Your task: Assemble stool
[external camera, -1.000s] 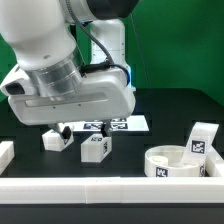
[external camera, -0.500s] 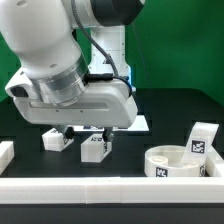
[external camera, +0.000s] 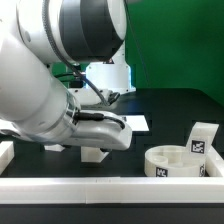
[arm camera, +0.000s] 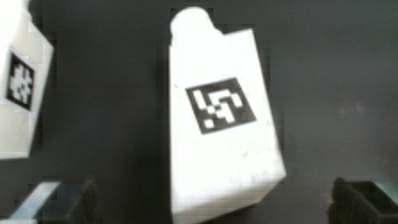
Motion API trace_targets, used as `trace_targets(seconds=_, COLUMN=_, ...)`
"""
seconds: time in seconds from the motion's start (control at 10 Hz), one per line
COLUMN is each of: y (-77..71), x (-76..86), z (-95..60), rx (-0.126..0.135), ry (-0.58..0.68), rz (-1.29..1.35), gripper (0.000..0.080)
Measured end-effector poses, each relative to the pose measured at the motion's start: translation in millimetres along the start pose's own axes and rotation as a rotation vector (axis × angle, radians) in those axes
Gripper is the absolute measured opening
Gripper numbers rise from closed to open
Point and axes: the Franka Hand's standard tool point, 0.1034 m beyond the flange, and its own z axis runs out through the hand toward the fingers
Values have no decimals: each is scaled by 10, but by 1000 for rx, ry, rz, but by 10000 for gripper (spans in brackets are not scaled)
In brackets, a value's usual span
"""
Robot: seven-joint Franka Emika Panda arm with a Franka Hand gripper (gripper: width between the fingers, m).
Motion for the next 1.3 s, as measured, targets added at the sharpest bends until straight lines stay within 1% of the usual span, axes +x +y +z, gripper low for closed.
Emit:
trace_targets(seconds=0.3, y=-68, x=32, z=70, rx=-6, ry=4, rz=-7, gripper=649)
trace_targets(seconds=0.7, y=-28, x=18, z=261, rx=-11, ry=-24, rz=3, gripper=649)
trace_targets(seconds=0.9, y=-18, x=21, z=271, rx=-10, ry=-24, rz=3, gripper=649)
trace_targets(seconds=1.1, y=-34, x=50, z=266, rx=-12, ry=-9, rz=1, gripper=384)
trace_targets(seconds=1.2, y=-38, x=61, z=255, rx=-11, ry=-1, rz=-4, gripper=325)
trace_targets(seconds=1.3, y=-36, x=63, z=251, rx=-11, ry=0, rz=-4, gripper=325)
